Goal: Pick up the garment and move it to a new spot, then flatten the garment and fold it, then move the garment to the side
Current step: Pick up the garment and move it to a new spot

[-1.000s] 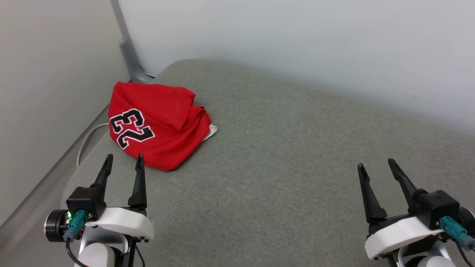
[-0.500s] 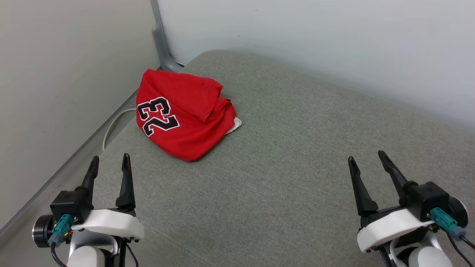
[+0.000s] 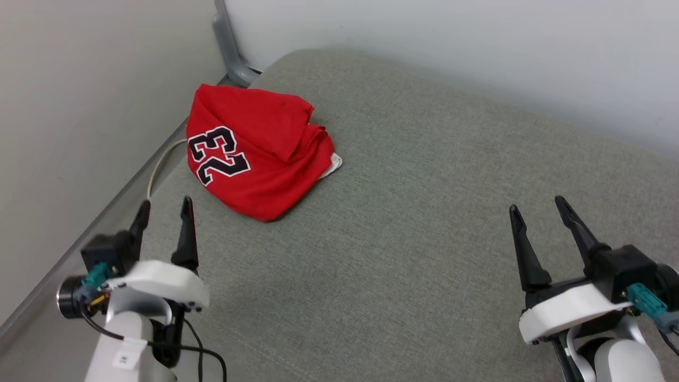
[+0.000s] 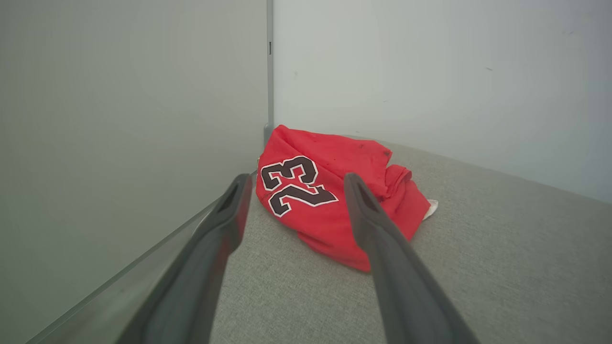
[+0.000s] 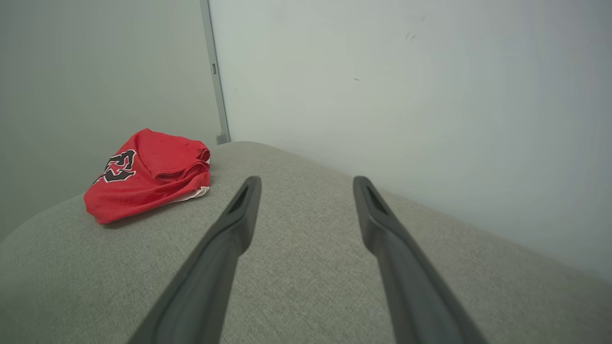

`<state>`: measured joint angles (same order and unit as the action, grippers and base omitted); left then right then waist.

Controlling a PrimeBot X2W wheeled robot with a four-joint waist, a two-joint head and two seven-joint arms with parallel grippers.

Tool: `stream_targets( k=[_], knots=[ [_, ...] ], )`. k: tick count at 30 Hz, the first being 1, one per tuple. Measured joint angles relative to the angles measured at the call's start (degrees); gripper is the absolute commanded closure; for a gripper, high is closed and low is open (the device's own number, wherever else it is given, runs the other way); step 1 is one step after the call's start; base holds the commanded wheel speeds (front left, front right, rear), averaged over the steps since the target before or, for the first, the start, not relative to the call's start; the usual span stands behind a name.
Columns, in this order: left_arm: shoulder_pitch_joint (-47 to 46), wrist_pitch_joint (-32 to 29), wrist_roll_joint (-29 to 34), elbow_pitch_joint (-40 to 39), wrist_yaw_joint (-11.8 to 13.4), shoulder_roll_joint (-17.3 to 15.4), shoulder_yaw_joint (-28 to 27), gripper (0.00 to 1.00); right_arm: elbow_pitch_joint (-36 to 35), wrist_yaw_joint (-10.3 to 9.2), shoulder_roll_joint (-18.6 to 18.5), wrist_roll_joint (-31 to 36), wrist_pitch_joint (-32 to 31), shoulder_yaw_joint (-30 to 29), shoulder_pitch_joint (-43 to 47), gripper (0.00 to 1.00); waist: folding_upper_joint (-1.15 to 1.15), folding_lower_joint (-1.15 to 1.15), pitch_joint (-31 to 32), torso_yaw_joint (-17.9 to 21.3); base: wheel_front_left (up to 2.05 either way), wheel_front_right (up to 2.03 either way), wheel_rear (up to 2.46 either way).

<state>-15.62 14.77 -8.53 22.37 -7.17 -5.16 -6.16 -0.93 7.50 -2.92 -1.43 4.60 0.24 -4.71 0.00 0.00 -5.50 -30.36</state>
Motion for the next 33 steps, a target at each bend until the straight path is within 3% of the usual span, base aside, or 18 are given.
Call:
stream_targets(
  k=[10, 12, 13, 22, 31, 32, 33],
  knots=[
    [-17.61, -10.82, -7.95, 10.56, -0.24, -7.22, -1.46, 0.00, -4.91, 0.01, 0.07, 2.64, -2.19, 1.20, -5.42, 0.00, 0.00, 0.01, -9.76, 5.45, 0.00, 0.00, 0.00],
    [-20.72, -15.18, -10.21, 12.58, -0.24, -9.00, -0.91, 0.00, -5.36, 0.01, 0.02, 2.88, -2.32, 1.37, -6.77, 0.00, 0.00, 0.01, -12.08, 6.81, 0.00, 0.00, 0.00],
    [-24.60, -21.75, -13.85, 14.97, -0.25, -12.02, -0.02, 0.00, -5.83, 0.01, -0.12, 2.94, -2.05, 1.99, -8.44, 0.00, 0.00, 0.02, -15.50, 8.88, 0.00, 0.00, 0.00],
    [-31.37, -39.62, -22.91, 19.47, -0.25, -20.05, 1.27, 0.00, -6.39, 0.01, -0.31, 3.00, -1.04, 3.23, -12.71, 0.00, 0.00, 0.02, -24.53, 14.32, 0.00, 0.00, 0.00],
    [-34.37, -51.18, -26.54, 23.92, 0.81, -22.91, 0.49, 0.00, -6.35, 0.01, -1.02, 3.00, -0.58, 3.93, -15.46, 0.00, 0.00, 0.01, -30.29, 17.83, 0.00, 0.00, 0.00],
    [-34.68, -52.06, -26.76, 24.17, 1.15, -22.97, 0.36, 0.08, -6.37, 0.01, -1.07, 2.99, -0.57, 3.88, -15.58, 0.00, 0.00, 0.01, -30.53, 18.06, 0.00, 0.00, 0.00],
    [-34.93, -52.81, -27.18, 24.44, 1.35, -23.08, 0.14, 0.70, -6.45, 0.01, -1.14, 2.97, -0.57, 3.85, -15.71, 0.00, 0.00, 0.00, -30.71, 18.22, 0.00, 0.00, 0.00]
  ],
)
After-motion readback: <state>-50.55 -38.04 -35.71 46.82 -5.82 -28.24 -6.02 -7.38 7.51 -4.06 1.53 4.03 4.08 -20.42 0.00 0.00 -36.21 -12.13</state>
